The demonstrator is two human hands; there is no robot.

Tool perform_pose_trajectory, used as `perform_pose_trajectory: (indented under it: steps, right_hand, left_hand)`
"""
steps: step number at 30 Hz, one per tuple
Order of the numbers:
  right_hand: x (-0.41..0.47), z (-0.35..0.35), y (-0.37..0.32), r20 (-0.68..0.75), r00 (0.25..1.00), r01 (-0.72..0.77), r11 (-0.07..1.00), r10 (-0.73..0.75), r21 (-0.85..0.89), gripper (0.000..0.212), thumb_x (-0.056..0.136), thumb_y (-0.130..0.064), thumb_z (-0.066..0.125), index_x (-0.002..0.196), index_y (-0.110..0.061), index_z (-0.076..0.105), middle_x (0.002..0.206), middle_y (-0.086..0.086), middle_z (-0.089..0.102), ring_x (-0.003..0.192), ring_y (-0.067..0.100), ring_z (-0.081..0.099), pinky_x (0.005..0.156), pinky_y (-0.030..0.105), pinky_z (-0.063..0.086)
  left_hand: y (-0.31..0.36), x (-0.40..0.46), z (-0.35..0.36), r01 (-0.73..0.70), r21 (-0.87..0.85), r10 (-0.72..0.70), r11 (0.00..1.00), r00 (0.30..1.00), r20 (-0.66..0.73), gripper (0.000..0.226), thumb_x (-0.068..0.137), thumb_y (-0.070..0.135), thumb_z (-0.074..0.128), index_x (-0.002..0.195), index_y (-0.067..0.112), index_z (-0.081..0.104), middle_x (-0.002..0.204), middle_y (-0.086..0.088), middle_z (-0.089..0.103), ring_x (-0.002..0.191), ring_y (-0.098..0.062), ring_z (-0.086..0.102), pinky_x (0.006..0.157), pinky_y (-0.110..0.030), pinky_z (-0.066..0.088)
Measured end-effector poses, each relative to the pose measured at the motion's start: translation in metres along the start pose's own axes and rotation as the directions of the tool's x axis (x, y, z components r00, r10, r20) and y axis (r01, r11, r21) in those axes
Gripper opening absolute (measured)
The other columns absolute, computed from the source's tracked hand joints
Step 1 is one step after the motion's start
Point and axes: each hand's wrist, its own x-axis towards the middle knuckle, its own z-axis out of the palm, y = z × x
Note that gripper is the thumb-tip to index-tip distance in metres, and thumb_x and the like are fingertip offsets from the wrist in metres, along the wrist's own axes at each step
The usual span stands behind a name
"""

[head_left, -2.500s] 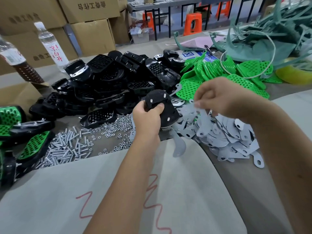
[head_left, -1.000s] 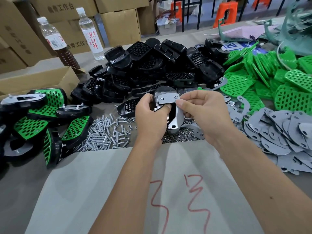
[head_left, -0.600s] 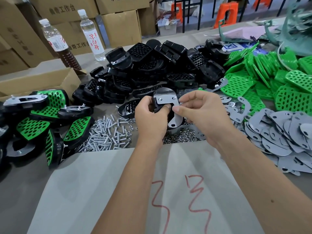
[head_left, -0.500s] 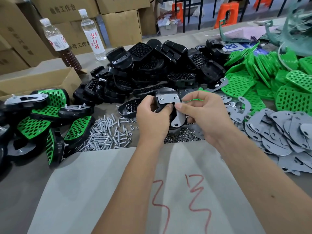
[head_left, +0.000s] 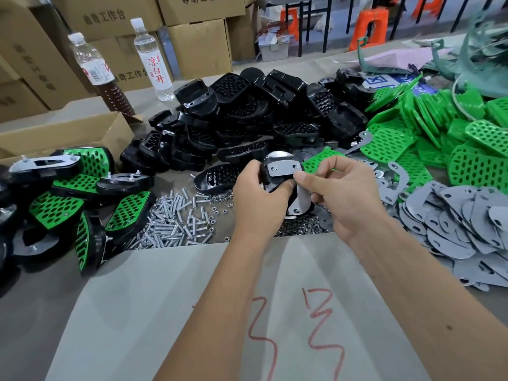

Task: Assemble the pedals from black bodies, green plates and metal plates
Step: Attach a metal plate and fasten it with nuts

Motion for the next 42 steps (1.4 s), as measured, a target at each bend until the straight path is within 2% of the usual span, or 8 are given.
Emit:
perform_pose_trajectory:
  steps: [3,9,16,22,26,33,36,42]
  right_hand:
    - [0.000,-0.001,0.000,0.029,1.000,0.009,0.999,-0.008,-0.035,0.038,0.081,0.001,0.085,0.068,-0.014,0.052,0.058,0.009,0.054,0.040,0.011,0.047,0.044,0.021,0.042]
    - [0.002,-0.001,0.002,0.068,0.991,0.120,0.986,-0.113,-0.118,0.035,0.080,-0.001,0.087,0.069,-0.011,0.055,0.056,0.007,0.059,0.043,0.012,0.048,0.048,0.024,0.047]
    - [0.002,0.001,0.010,0.007,0.977,0.208,0.952,-0.212,-0.225,0.036,0.079,-0.009,0.089,0.067,-0.018,0.056,0.077,0.029,0.068,0.061,0.024,0.059,0.061,0.040,0.051]
    - [0.010,-0.006,0.009,-0.021,0.967,0.245,0.954,-0.252,-0.171,0.036,0.079,-0.007,0.089,0.064,-0.019,0.058,0.063,0.012,0.067,0.055,0.022,0.062,0.059,0.036,0.054]
    - [0.013,-0.007,0.005,-0.016,0.961,0.272,0.957,-0.274,-0.100,0.036,0.075,-0.012,0.087,0.060,-0.025,0.057,0.076,0.029,0.070,0.062,0.039,0.063,0.068,0.051,0.056]
    - [0.015,-0.009,0.013,-0.025,0.923,0.368,0.900,-0.384,-0.235,0.029,0.082,-0.014,0.087,0.072,-0.015,0.060,0.075,0.015,0.071,0.067,0.018,0.060,0.068,0.042,0.056]
    - [0.014,-0.006,0.013,0.020,0.878,0.457,0.824,-0.479,-0.336,0.024,0.086,-0.022,0.083,0.079,-0.014,0.062,0.070,0.003,0.067,0.063,0.007,0.055,0.063,0.028,0.048]
    - [0.016,-0.009,0.013,0.055,0.867,0.481,0.802,-0.496,-0.354,0.018,0.092,-0.030,0.075,0.089,-0.023,0.059,0.061,0.006,0.064,0.050,0.012,0.046,0.052,0.029,0.037]
  left_hand:
    - [-0.001,0.001,-0.002,0.072,-0.060,-0.072,0.996,0.997,0.007,0.030,0.076,0.016,0.081,0.097,0.000,0.066,0.096,-0.016,0.074,0.092,-0.035,0.071,0.083,-0.058,0.058]
    - [-0.004,0.004,-0.002,0.225,-0.216,-0.219,0.950,0.974,0.049,0.016,0.081,-0.002,0.081,0.089,0.004,0.068,0.086,-0.011,0.077,0.075,-0.019,0.072,0.077,-0.055,0.062]
    - [-0.003,0.001,0.000,0.140,-0.098,-0.142,0.985,0.990,-0.013,0.021,0.081,0.015,0.085,0.092,0.007,0.069,0.090,-0.008,0.077,0.090,-0.032,0.074,0.082,-0.056,0.060]
    - [0.005,-0.002,-0.006,0.157,-0.137,-0.126,0.978,0.969,0.211,0.032,0.081,0.012,0.085,0.108,0.016,0.068,0.102,-0.004,0.077,0.101,-0.028,0.073,0.089,-0.057,0.060]
    - [0.009,0.000,-0.016,0.175,-0.205,-0.099,0.963,0.938,0.333,0.034,0.088,0.002,0.079,0.114,0.019,0.064,0.103,-0.016,0.076,0.090,-0.031,0.076,0.074,-0.053,0.066]
    - [0.009,-0.004,-0.015,0.310,-0.327,-0.162,0.893,0.898,0.410,0.035,0.092,-0.001,0.076,0.120,0.017,0.064,0.105,-0.023,0.077,0.083,-0.034,0.078,0.067,-0.039,0.065]
    - [0.009,-0.004,-0.016,0.341,-0.383,-0.169,0.859,0.893,0.417,0.036,0.093,0.000,0.076,0.124,0.014,0.064,0.106,-0.021,0.077,0.084,-0.033,0.079,0.064,-0.035,0.064]
    - [0.008,-0.005,-0.013,0.297,-0.331,-0.128,0.895,0.885,0.449,0.030,0.097,0.012,0.074,0.123,0.023,0.063,0.096,-0.011,0.078,0.074,-0.028,0.077,0.058,-0.025,0.058]
